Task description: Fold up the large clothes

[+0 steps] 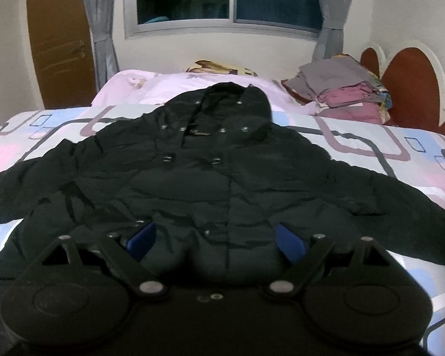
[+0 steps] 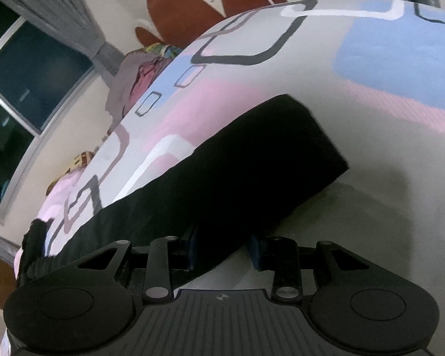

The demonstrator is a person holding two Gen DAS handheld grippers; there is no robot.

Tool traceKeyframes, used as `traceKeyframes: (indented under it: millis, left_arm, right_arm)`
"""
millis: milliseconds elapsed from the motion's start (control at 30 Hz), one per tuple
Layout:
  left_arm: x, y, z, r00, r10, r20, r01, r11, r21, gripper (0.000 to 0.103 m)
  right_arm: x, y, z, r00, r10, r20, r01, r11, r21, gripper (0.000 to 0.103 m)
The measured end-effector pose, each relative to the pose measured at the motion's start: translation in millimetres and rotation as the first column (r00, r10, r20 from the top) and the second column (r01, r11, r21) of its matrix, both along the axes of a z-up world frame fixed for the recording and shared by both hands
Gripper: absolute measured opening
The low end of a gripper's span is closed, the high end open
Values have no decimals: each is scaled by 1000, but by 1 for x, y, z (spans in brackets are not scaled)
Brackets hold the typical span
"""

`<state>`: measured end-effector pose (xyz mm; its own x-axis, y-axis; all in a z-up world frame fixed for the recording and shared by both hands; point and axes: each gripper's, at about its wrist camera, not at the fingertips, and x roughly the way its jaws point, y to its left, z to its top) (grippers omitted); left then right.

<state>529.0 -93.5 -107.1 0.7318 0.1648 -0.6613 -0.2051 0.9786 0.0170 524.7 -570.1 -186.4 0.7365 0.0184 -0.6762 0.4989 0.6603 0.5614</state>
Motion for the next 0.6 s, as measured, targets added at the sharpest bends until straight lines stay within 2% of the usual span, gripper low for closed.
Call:
traceKeyframes:
  millis: [100,167,400,533,600]
  left_arm:
    - [0,8,0,1000,3,2,-3,1000,-1,87]
    - [1,13,1,1000,5,5,-6,1000,6,87]
    - [5,35,0,1000,-5,12,5,1000,-20,88]
    - [10,48,0,1000,-11,16,11,1000,-15,88]
    - [8,57,1,1000,-4,24,4,1000,-5,88]
  right_arm:
    - [-2,-3,-1,1000,-29,8,29,999,28,36]
    - [-5,-4,0,997,-76,4,76,997,14,36]
    - [-13,21,3,1000,-19,0,19,999,32,36]
    - [-20,6,-1,989,-147,-1,147,988,40,36]
    - [-17,-5,-4,984,-178,3,177,982,62,36]
